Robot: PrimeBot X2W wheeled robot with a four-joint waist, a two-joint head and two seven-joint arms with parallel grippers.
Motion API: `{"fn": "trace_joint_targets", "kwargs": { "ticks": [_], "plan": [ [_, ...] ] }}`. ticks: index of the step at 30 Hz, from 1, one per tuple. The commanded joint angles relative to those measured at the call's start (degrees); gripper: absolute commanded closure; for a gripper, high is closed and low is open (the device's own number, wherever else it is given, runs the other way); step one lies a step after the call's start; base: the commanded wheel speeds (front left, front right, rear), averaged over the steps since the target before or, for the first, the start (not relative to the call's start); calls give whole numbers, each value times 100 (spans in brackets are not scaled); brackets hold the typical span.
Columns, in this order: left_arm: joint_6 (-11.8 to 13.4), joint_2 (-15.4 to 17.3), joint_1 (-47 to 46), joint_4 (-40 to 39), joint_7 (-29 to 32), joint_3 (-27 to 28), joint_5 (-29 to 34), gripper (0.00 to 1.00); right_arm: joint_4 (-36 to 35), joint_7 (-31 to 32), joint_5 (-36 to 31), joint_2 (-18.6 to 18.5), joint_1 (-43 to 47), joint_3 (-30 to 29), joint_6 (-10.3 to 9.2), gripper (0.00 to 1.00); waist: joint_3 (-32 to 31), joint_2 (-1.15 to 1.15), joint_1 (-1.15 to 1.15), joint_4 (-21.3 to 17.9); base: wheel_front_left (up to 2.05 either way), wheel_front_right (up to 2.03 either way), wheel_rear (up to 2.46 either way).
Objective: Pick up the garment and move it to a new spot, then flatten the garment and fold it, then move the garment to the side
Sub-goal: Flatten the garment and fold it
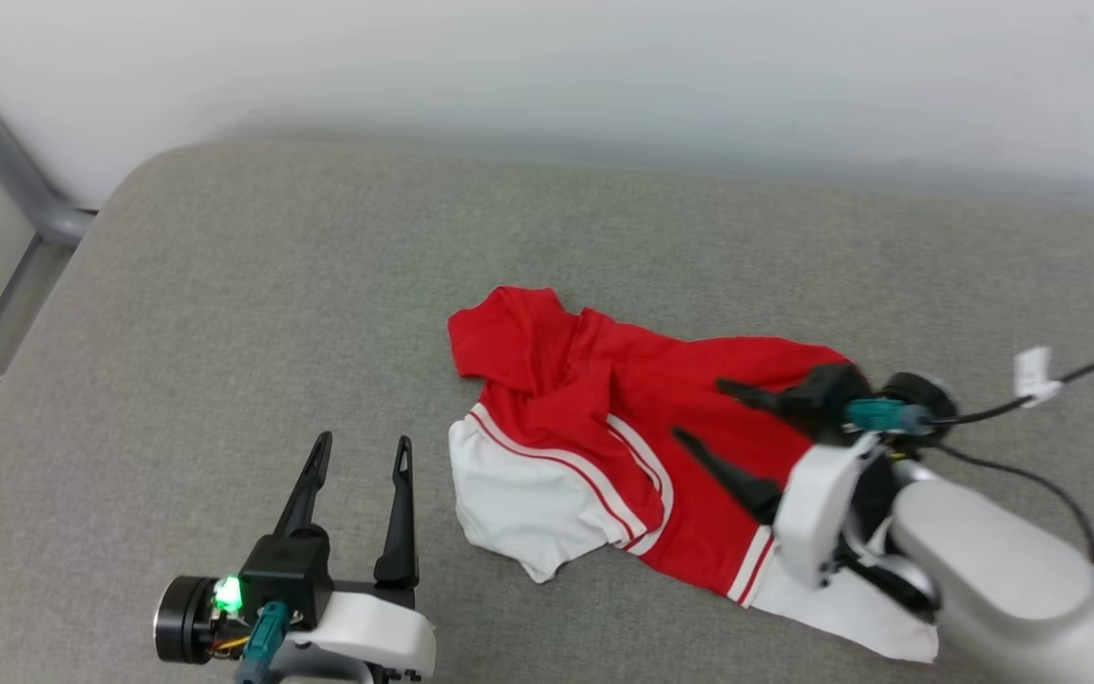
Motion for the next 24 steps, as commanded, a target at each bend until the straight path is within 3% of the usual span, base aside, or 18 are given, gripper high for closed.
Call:
{"fn": "trace_joint_targets", "kwargs": {
  "ticks": [1,8,12,17,21,24],
  "plan": [
    [-22,1,86,-19,-15,23,18,0,-51,-36,-87,-93,125,-114,-6,0,-89,0,1,-87,0,0,0],
    [-77,0,235,-73,-14,77,84,0,-839,581,-460,-1074,620,-1217,-6,0,-238,0,1,-252,0,0,0],
    [-112,0,277,-79,-14,98,105,0,-1543,1590,-255,-1821,955,-1530,-6,0,-274,0,1,-291,0,0,0],
    [-143,0,252,-88,-14,95,127,0,-2283,2949,313,-2496,1420,-1709,-7,0,-247,0,1,-311,0,0,0],
    [-164,-1,147,-91,-14,66,109,0,-2591,3661,576,-2664,1765,-1802,-6,0,-146,0,1,-267,0,0,0],
    [-152,-2,98,-99,-14,32,82,0,-2604,3965,629,-2561,1990,-1909,-6,0,-49,0,1,-217,0,0,0]
  ]
}}
